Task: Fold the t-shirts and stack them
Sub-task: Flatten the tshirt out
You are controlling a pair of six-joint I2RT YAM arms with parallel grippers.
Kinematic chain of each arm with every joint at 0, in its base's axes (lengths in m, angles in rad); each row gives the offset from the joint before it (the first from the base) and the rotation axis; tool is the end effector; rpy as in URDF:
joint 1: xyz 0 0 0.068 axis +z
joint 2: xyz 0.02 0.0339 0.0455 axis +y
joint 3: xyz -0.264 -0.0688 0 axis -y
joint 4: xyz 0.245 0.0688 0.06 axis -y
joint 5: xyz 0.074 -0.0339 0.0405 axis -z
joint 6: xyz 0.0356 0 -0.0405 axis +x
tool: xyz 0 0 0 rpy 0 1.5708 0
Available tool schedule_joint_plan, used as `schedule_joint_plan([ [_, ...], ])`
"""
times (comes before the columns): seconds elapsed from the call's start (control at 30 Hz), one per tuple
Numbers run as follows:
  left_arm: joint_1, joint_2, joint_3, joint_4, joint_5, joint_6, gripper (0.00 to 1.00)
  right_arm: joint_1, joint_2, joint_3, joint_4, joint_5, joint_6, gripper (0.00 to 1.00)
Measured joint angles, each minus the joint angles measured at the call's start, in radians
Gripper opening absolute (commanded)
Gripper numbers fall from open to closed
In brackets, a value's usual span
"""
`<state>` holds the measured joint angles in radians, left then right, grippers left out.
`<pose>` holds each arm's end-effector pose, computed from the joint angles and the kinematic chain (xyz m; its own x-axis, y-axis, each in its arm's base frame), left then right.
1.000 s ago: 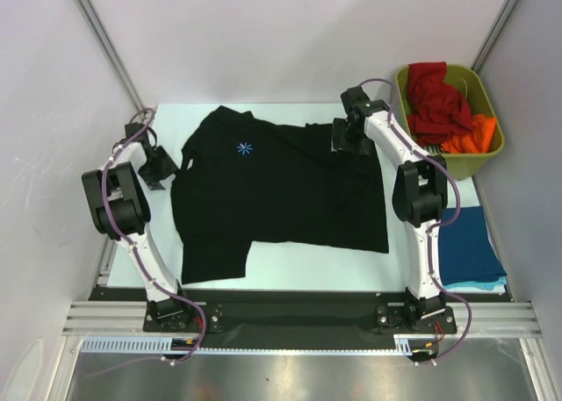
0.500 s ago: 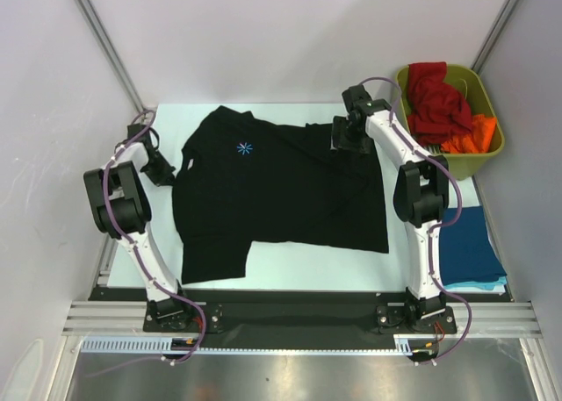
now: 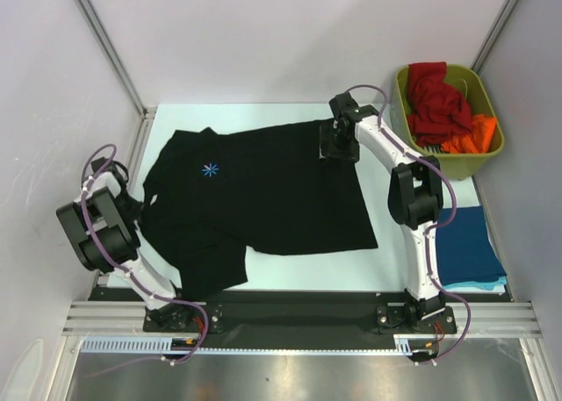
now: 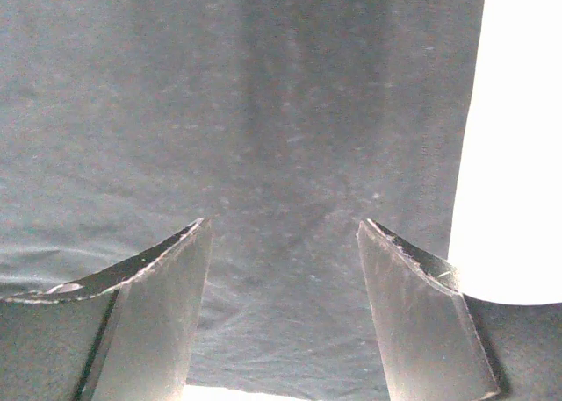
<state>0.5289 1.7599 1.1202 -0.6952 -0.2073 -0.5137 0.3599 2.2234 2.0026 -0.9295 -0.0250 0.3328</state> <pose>0.2790 0.1715 0.1689 -0.4681 -0.8305 -0.3019 -0.8787 0.4736 0.0594 0.4464 0.1689 0.2281 -0.9257 0.0006 -0.3784 -0.0627 0.9859 0.1549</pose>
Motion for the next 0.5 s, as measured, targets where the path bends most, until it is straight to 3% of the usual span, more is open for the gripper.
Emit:
schedule_joint_plan([
  [0.03, -0.005, -0.009, -0.001, -0.003, 0.0, 0.006, 0.63, 0.002, 0.0, 0.0, 0.002, -0.003, 0.0, 0.73],
  [0.13, -0.05, -0.034, 0.006, 0.006, -0.008, 0.028, 0.8, 0.005, 0.003, 0.001, 0.009, -0.011, 0.004, 0.73],
  [0.33, -0.262, -0.051, 0.13, 0.051, -0.066, 0.071, 0.79, -0.008, 0.065, 0.052, 0.042, -0.004, 0.008, 0.72],
  [0.5, -0.421, -0.029, 0.249, 0.138, -0.092, 0.09, 0.71, -0.024, 0.208, 0.228, 0.059, 0.008, 0.026, 0.69],
])
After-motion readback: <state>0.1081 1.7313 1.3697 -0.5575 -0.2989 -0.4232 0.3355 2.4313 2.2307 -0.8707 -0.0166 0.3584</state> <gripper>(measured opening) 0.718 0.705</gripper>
